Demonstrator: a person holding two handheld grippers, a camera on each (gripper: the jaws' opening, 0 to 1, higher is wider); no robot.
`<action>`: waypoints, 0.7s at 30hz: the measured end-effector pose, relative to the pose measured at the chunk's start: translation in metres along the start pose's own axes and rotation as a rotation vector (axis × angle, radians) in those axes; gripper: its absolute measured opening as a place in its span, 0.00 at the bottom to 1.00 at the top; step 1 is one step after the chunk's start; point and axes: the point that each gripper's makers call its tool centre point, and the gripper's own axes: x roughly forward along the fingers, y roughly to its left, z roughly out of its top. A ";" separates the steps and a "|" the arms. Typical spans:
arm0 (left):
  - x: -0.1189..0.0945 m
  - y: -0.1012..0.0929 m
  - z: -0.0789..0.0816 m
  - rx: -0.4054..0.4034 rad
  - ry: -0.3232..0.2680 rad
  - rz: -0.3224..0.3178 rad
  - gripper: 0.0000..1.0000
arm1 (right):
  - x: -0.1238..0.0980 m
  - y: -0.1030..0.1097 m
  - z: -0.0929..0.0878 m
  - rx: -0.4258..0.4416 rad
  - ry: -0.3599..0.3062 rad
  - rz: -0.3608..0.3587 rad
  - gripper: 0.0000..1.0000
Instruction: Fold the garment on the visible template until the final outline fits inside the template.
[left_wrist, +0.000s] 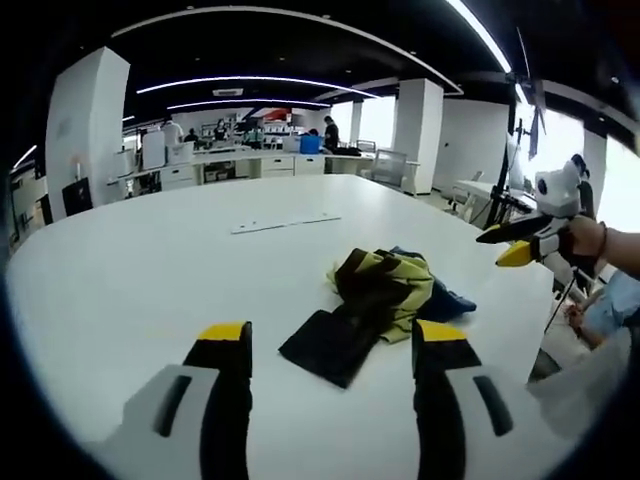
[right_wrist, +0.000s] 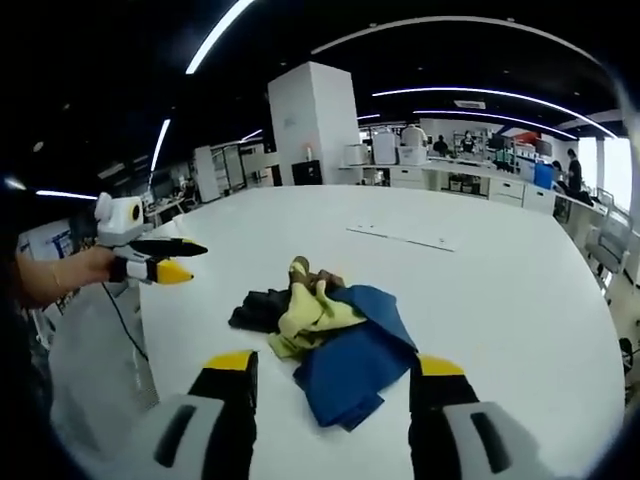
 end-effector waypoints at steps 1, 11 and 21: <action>0.005 -0.002 0.000 -0.003 -0.001 -0.012 0.61 | 0.002 -0.001 0.000 0.000 0.002 0.001 0.57; 0.037 -0.008 0.002 -0.004 0.009 -0.082 0.55 | 0.027 -0.014 0.003 -0.040 0.021 0.007 0.45; 0.063 -0.024 -0.008 -0.033 0.048 -0.155 0.49 | 0.052 -0.019 0.007 -0.082 0.040 0.033 0.37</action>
